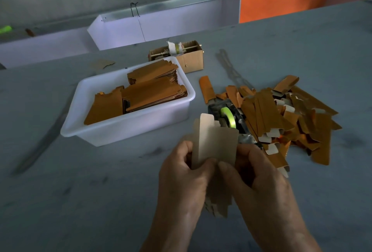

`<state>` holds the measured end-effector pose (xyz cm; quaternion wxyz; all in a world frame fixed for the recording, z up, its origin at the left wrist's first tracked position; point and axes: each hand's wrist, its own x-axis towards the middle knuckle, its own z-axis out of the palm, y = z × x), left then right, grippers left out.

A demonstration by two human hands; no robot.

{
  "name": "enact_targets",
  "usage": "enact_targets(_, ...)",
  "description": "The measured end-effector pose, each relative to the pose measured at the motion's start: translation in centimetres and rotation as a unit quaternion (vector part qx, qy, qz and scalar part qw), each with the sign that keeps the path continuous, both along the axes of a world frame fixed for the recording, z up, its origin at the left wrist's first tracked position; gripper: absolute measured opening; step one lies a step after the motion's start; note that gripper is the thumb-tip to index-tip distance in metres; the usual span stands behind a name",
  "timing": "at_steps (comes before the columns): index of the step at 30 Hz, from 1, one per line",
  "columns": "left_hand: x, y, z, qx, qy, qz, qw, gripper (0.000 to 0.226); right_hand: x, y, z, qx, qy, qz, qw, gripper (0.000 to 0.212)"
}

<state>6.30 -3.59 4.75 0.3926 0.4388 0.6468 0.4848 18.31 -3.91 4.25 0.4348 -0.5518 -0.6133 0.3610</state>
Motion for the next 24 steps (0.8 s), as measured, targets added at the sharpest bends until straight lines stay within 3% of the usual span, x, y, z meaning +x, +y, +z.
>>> enact_targets(3, 0.5, -0.1, 0.2, -0.010, -0.042, -0.003, 0.999, 0.021, -0.4, -0.2, 0.1, -0.023, 0.089, 0.030, 0.995, 0.033)
enact_targets(7, 0.5, -0.4, 0.7, -0.033, -0.093, -0.052, 0.994, 0.022, -0.3, 0.0, 0.0, -0.028, 0.139, 0.034, 0.989, 0.034)
enact_targets(10, -0.1, -0.4, 1.0, -0.040, -0.087, -0.114, 0.989, 0.031, 0.1, 0.3, -0.1, -0.039, 0.115, 0.029, 0.992, 0.030)
enact_targets(15, -0.7, -0.3, 0.9, -0.005, 0.023, -0.123, 0.992, 0.019, 0.5, 0.7, 0.0, -0.066, 0.067, 0.026, 0.995, 0.020)
enact_targets(18, -0.9, -0.3, 1.3, -0.043, -0.054, -0.141, 0.988, 0.017, 1.0, 0.9, 0.1, -0.047, 0.018, -0.019, 0.999, 0.033)
enact_targets(21, -1.0, -0.6, 1.6, -0.082, -0.095, -0.196, 0.972, 0.021, 1.1, 1.2, 0.4, -0.142, 0.145, 0.018, 0.979, 0.041)
enact_targets(24, -0.7, -0.5, 1.3, -0.081, -0.064, -0.161, 0.982, 0.010, 1.1, 1.2, 0.2, -0.198, 0.246, 0.037, 0.948, 0.035)
